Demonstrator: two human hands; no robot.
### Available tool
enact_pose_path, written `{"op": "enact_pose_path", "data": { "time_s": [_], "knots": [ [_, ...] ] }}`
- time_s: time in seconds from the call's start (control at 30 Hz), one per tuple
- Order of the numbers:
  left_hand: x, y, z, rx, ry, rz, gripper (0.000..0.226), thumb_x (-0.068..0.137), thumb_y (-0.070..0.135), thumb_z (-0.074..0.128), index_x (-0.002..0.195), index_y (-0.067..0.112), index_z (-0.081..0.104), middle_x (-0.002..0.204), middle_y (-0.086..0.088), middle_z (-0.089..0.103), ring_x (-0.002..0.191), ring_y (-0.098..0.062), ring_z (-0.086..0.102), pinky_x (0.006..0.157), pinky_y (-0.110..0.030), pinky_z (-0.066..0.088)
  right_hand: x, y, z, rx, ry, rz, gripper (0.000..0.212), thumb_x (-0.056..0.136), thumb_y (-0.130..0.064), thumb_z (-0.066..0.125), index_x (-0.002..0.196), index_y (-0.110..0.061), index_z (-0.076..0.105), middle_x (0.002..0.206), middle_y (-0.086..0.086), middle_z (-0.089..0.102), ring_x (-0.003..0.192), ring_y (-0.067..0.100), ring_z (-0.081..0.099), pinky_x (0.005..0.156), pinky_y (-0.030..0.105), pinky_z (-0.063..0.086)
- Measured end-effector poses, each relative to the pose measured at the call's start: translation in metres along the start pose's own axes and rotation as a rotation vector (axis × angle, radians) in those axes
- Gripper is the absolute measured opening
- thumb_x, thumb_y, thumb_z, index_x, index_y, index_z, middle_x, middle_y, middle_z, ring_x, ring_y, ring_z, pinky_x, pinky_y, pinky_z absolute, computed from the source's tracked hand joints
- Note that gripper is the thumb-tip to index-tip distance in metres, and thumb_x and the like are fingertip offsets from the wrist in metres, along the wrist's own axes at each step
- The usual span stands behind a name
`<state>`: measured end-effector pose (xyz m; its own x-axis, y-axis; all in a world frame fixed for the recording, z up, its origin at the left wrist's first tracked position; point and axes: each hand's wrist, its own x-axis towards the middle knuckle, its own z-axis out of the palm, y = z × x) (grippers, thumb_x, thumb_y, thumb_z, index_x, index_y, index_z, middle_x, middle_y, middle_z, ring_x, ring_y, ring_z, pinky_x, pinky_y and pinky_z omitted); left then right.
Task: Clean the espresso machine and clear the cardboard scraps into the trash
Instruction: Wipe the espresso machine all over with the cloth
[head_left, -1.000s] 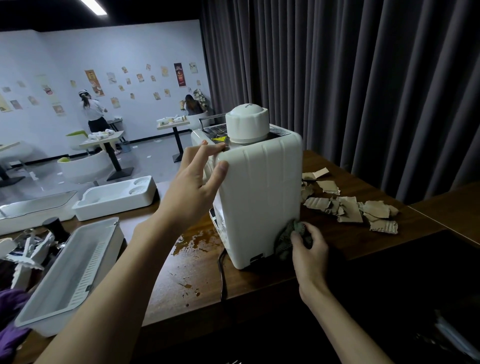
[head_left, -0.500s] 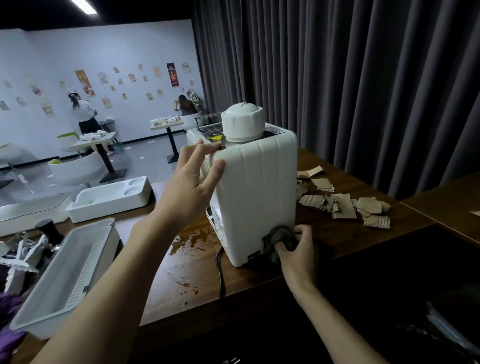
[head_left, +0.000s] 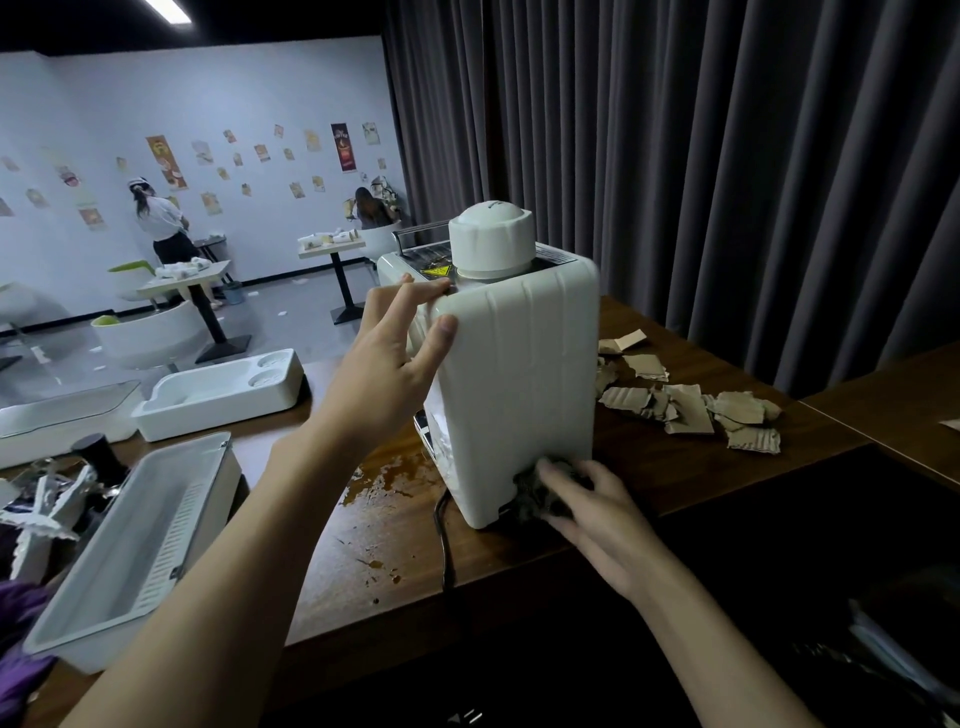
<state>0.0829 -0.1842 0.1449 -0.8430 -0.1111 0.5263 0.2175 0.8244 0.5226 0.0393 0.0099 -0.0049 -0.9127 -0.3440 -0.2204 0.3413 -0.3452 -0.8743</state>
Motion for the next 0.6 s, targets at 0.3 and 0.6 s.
{"op": "enact_pose_path", "data": {
  "time_s": [0.3,0.6],
  "knots": [
    [-0.001,-0.001,0.0,-0.006,0.006,0.004,0.04,0.095,0.061,0.036,0.132,0.047,0.042,0.141,0.004,0.036,0.131,-0.02,0.043,0.098,-0.035,0.039,0.007,0.015,0.008,-0.407,0.481,-0.271,0.037,0.081,-0.008,0.076,0.113,-0.015,0.059,0.11,0.002,0.06,0.104,0.021,0.061,0.086,0.031,0.053],
    [0.0,-0.002,0.001,-0.008,0.008,0.004,0.036,0.098,0.056,0.039,0.133,0.047,0.042,0.137,0.006,0.035,0.121,-0.013,0.044,0.094,-0.032,0.038,0.018,0.02,0.006,-0.623,0.674,-0.449,0.034,0.085,-0.01,0.071,0.118,-0.011,0.065,0.13,0.009,0.051,0.118,0.028,0.053,0.089,0.03,0.048]
  ]
}}
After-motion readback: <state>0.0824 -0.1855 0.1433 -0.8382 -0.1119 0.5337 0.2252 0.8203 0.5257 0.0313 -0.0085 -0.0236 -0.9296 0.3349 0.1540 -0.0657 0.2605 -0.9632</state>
